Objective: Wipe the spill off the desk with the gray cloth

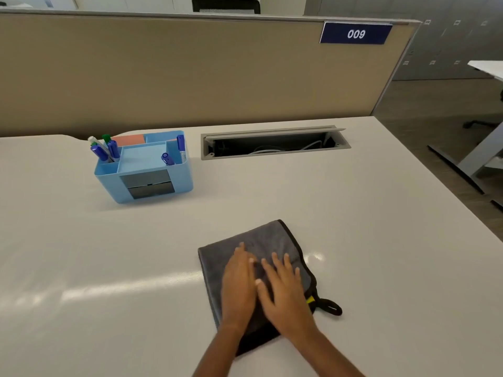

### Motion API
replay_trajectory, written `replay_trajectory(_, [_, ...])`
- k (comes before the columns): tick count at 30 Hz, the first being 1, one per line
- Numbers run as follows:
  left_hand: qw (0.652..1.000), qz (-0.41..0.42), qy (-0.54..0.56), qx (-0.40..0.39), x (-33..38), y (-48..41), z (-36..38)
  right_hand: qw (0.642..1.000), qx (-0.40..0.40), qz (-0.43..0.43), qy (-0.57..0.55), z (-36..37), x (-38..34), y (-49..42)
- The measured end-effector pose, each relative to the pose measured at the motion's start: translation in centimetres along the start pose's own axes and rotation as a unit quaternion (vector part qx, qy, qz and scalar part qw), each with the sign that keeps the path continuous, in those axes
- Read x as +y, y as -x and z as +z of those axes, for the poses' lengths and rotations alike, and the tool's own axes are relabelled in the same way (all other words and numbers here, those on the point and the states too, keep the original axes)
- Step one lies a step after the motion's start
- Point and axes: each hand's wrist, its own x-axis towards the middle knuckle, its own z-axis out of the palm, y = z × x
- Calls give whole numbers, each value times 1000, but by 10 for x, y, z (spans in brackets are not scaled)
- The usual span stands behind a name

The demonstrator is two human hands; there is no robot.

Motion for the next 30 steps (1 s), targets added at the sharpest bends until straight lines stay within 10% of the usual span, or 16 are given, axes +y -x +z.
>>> replay_trajectory(8, [975, -42, -31, 215, -59, -8, -76, 969, -63, -35, 238, 33, -32, 14])
replay_trajectory(21, [963, -87, -242, 84, -109, -21, -120, 935, 74, 247, 244, -62, 122, -41])
replay_trajectory(30, [959, -81, -252, 102, -112, -23, -116, 949, 46, 183, 254, -21, 29, -59])
